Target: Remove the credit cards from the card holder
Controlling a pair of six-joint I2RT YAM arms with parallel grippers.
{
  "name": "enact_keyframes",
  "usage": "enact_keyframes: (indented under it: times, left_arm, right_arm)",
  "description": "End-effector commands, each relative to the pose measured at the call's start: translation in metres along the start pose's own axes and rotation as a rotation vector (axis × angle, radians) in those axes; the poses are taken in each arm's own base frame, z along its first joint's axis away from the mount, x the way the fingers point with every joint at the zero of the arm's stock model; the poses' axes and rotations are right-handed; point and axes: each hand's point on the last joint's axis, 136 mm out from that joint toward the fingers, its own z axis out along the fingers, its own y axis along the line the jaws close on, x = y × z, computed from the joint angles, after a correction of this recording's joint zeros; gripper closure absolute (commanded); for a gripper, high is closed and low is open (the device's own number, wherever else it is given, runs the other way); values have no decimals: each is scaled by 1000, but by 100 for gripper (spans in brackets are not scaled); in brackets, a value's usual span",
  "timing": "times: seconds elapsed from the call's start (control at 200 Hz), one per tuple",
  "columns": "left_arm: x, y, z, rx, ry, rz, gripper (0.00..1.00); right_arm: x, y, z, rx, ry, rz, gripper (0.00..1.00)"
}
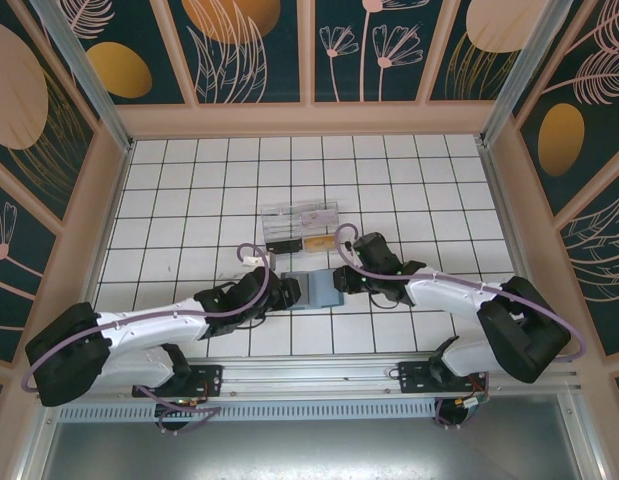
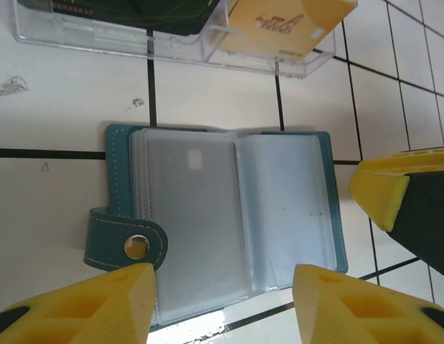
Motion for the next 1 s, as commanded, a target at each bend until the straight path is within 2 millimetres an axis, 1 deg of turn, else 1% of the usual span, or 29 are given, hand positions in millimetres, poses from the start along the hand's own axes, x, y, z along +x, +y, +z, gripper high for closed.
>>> enact_keyframes:
  times: [0.0,0.095,0.145,0.235,0.295,0.44,0.616,0.796,0.991]
  left_arm:
    - [-4,-18,3,52,3,-12,48]
    - [-3,-22,8,53,15,0,48]
    - [-2,-22,11,46,21,9,51]
    - [-1,-19,15,25,30,12,52]
    - [1,-14,18,-2,33,11,53]
    - [3,8,20,-114,33,6,55]
    - [3,21,20,-173,17,-15,56]
    - [6,15,27,-158,38,-22,57]
    - [8,15,33,-180,55,-36,57]
  right_arm:
    - [7,8,7,-39,25,6,66]
    - [11,8,11,-19,41,-9,67]
    - [13,6,14,-10,49,-8,68]
    - [17,3,17,3,61,-4,73]
    - [19,1,18,10,66,-7,73]
    - [19,-3,19,30,68,-17,74]
    - [20,-7,23,42,79,-24,77]
    - [20,-7,27,19,96,-28,78]
    - [22,-3,29,-10,114,-31,79]
